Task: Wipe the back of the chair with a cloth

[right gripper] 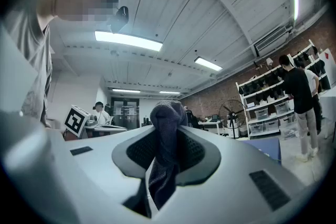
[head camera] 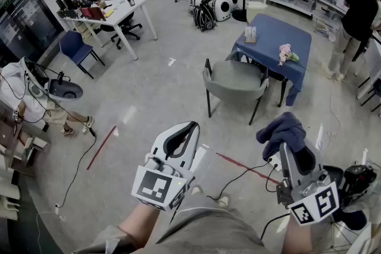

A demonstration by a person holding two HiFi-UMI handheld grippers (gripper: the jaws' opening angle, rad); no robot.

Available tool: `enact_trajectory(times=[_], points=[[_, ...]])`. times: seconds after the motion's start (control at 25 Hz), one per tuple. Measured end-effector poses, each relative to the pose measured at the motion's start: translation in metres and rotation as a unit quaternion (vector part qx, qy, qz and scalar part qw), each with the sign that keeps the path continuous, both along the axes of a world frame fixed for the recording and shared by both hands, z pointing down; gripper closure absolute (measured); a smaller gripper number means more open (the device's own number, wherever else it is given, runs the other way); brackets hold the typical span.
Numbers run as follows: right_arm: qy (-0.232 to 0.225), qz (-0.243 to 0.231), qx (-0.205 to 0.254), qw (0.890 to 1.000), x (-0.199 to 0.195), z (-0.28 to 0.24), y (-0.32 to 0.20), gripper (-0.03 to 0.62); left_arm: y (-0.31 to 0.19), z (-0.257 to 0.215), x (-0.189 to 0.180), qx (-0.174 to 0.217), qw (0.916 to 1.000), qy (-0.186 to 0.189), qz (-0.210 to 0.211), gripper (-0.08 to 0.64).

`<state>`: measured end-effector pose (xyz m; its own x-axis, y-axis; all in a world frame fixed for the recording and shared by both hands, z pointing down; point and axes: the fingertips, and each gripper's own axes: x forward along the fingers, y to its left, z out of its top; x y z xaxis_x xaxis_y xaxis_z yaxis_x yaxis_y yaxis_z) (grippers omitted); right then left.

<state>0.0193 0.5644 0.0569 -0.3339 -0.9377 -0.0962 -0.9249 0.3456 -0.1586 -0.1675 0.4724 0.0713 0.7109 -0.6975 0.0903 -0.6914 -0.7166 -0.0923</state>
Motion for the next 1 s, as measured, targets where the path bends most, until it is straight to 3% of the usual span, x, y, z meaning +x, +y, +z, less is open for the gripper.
enact_trajectory(times=[0.28, 0.6, 0.68, 0.8, 0.84, 0.92, 1.0], points=[[0.003, 0.001, 0.005, 1.000, 0.010, 0.004, -0.002, 0.486, 0.001, 0.001, 0.008, -0.016, 0.9999, 0.006, 0.002, 0.535], [0.016, 0.011, 0.004, 1.000, 0.019, 0.006, 0.007, 0.485, 0.004, 0.002, 0.018, -0.005, 1.0000, 0.002, 0.006, 0.535], [0.017, 0.013, 0.003, 1.000, 0.023, 0.005, 0.011, 0.485, 0.006, -0.004, 0.019, -0.006, 0.9998, 0.017, 0.002, 0.535], [0.017, 0.016, 0.003, 1.000, 0.031, 0.008, 0.010, 0.485, 0.001, -0.016, 0.013, -0.013, 0.9972, 0.072, -0.017, 0.532], [0.017, 0.015, 0.002, 1.000, 0.033, 0.009, 0.008, 0.485, -0.002, -0.019, 0.011, -0.014, 0.9958, 0.087, -0.025, 0.514], [0.015, 0.013, 0.002, 1.000, 0.034, 0.012, 0.003, 0.485, -0.008, -0.019, 0.008, -0.011, 0.9947, 0.095, -0.035, 0.404], [0.017, 0.009, 0.000, 1.000, 0.035, 0.014, -0.003, 0.483, -0.013, -0.016, 0.010, -0.011, 0.9953, 0.089, -0.037, 0.379]])
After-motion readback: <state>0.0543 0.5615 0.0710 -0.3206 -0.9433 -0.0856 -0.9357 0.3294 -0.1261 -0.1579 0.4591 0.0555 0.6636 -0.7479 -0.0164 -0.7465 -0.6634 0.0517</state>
